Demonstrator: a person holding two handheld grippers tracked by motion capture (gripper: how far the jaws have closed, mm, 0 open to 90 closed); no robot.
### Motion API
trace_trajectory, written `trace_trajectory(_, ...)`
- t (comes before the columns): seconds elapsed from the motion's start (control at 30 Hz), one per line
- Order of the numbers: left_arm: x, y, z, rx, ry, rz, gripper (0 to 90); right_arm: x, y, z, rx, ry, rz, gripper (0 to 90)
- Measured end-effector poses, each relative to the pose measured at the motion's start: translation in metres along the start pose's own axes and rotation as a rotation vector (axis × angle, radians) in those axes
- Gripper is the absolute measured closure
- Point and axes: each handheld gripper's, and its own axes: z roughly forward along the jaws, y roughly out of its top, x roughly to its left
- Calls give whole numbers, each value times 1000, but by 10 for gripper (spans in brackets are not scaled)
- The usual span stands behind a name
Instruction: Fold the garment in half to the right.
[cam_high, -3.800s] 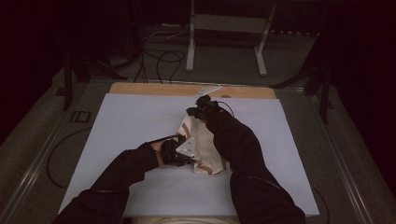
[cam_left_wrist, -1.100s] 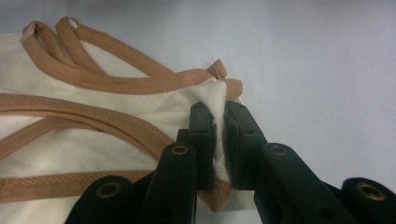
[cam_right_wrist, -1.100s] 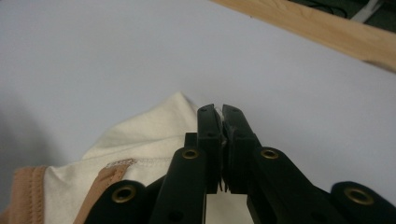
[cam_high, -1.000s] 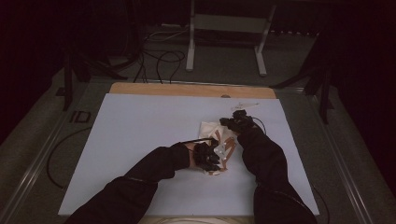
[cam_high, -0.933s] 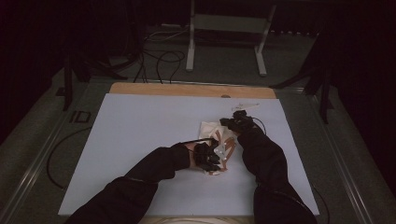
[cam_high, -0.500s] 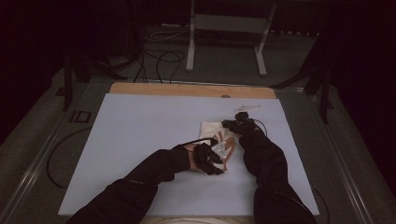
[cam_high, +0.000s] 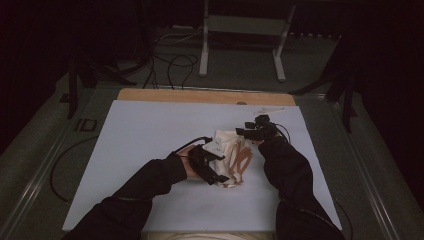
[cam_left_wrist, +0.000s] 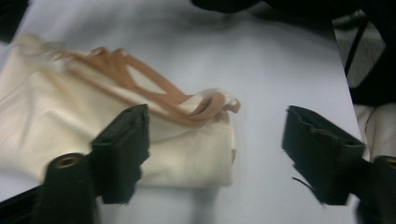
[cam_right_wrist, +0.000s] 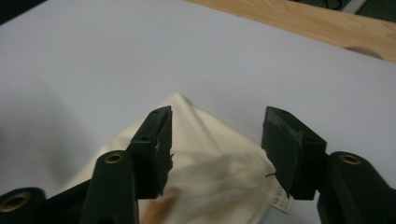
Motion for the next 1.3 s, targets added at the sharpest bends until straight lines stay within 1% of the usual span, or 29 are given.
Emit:
trace_trajectory(0.03, 0, 0, 0, 0, 0, 0, 135, 0, 0, 0, 0, 0, 0, 426)
trace_trajectory(0.07, 0, -5, -7, -26, 23, -17, 120, 9, 4, -4, 6, 10, -18, 424)
trace_trajectory(0.1, 0, -5, -7, -26, 23, -17, 88, 9, 4, -4, 6, 10, -18, 424)
trace_trajectory(0.13, 0, -11, -11, -33, 42, -37, 41, 21, 8, -7, 18, 5, -39, 424)
trace_trajectory(0.17, 0, -11, -11, -33, 42, -37, 7, 21, 8, -7, 18, 5, -39, 424)
trace_trajectory(0.2, -1, -17, -17, -50, 80, -44, 4, 33, 9, -8, 38, 10, -60, 428)
trace_trajectory(0.23, -1, -17, -17, -50, 80, -44, 2, 33, 9, -8, 38, 10, -60, 428)
trace_trajectory(0.27, -3, -24, -22, -66, 118, -61, 2, 43, 8, -10, 48, -2, -76, 431)
trace_trajectory(0.3, -3, -24, -22, -66, 118, -61, 2, 43, 8, -10, 48, -2, -76, 431)
trace_trajectory(0.33, -5, -33, -27, -80, 154, -76, 1, 51, 5, -12, 62, 8, -72, 432)
trace_trajectory(0.37, -5, -33, -27, -80, 154, -76, 1, 51, 5, -12, 62, 8, -72, 432)
trace_trajectory(0.4, -6, -43, -32, -72, 187, -88, 1, 56, 0, -14, 72, 0, -70, 443)
trace_trajectory(0.43, -6, -43, -32, -72, 187, -88, 1, 56, 0, -14, 72, 0, -70, 443)
trace_trajectory(0.47, -6, -55, -37, -83, 206, -124, 1, 57, -6, -15, 96, 2, -62, 449)
trace_trajectory(0.5, -6, -55, -37, -83, 206, -124, 1, 57, -6, -15, 96, 2, -62, 449)
trace_trajectory(0.53, -5, -67, -43, -90, 200, -161, 2, 57, -12, -14, 125, -9, -58, 483)
trace_trajectory(0.57, -5, -67, -43, -90, 200, -161, 2, 57, -12, -14, 125, -9, -58, 483)
trace_trajectory(0.6, -5, -78, -48, -91, 208, -189, 1, 55, -17, -15, 143, -16, -47, 531)
trace_trajectory(0.63, -5, -78, -48, -91, 208, -189, 2, 55, -17, -15, 143, -16, -47, 531)
trace_trajectory(0.7, -7, -87, -52, -95, 212, -209, 2, 54, -22, -18, 157, -13, -41, 609)
trace_trajectory(0.73, -9, -95, -56, -104, 220, -230, 2, 53, -27, -21, 165, -11, -40, 707)
trace_trajectory(0.77, -9, -95, -56, -104, 220, -230, 2, 53, -27, -21, 165, -11, -40, 707)
trace_trajectory(0.8, -11, -102, -59, -109, 236, -240, 1, 52, -31, -23, 172, -12, -40, 797)
trace_trajectory(0.83, -11, -102, -59, -109, 236, -240, 2, 52, -31, -23, 172, -12, -40, 797)
trace_trajectory(0.87, -13, -110, -60, -118, 254, -254, 2, 50, -34, -25, 174, -24, -45, 851)
trace_trajectory(0.97, -16, -116, -61, -123, 260, -270, 2, 48, -36, -28, 174, -44, -51, 862)
trace_trajectory(1.07, -20, -127, -63, -136, 306, -282, 2, 46, -38, -37, 150, -86, -60, 863)
trace_trajectory(1.17, -21, -131, -66, -145, 318, -290, 2, 45, -38, -42, 132, -109, -61, 863)
trace_trajectory(1.3, -24, -137, -69, -162, 353, -300, 1, 36, -43, -48, 122, -137, -35, 863)
